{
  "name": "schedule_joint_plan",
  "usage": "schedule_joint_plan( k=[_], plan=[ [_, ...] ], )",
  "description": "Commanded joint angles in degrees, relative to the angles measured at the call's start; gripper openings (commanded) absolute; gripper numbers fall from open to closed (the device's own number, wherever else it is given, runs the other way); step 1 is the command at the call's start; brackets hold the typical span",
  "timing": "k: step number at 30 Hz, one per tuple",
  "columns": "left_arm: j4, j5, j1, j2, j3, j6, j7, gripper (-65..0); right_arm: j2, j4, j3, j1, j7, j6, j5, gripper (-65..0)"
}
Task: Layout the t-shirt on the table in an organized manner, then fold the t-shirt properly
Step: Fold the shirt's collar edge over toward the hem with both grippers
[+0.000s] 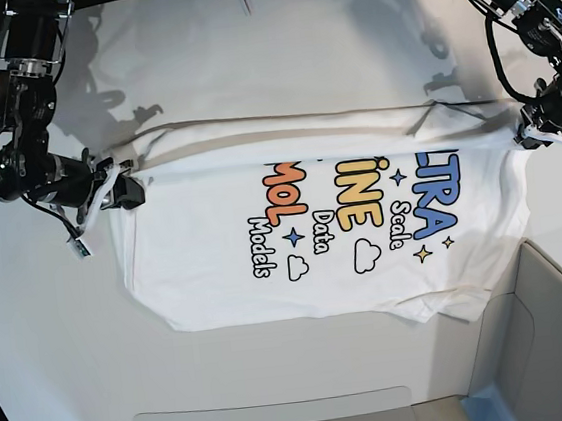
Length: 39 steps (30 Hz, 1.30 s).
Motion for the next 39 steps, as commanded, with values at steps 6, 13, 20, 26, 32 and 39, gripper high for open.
schedule_joint_plan(
  k=[6,13,20,26,32,39],
  plan=[
    [0.69,6.50,-4.94,-0.84,0.30,0.23,-0.82,-65.0,-0.77,0.76,-5.27,4.27,3.06,0.48,-3.10,-65.0],
    [-5.99,7.03,-9.78,-1.01,4.78,0.23,-0.82,-65.0,-2.00,-5.66,-6.85,6.56,6.40,0.48,-5.03,-65.0],
    [-7.22,7.12,-12.06,-1.19,4.69,0.23,-0.82,-65.0,-2.18,-5.92,-6.94,8.32,7.36,0.48,-5.12,-65.0],
    [-8.62,7.56,-13.20,-2.25,4.69,0.23,-0.82,-65.0,-2.18,-6.45,-7.12,9.72,8.42,0.48,-6.26,-65.0],
    [-16.80,12.39,-17.25,-2.42,5.13,0.23,-1.21,-65.0,-2.35,-7.86,-7.12,11.74,8.59,0.48,-7.32,-65.0],
    [-18.38,12.39,-19.89,-2.16,4.69,0.23,-1.91,-65.0,-2.26,-10.23,-7.12,12.18,10.62,0.48,-7.23,-65.0]
  ],
)
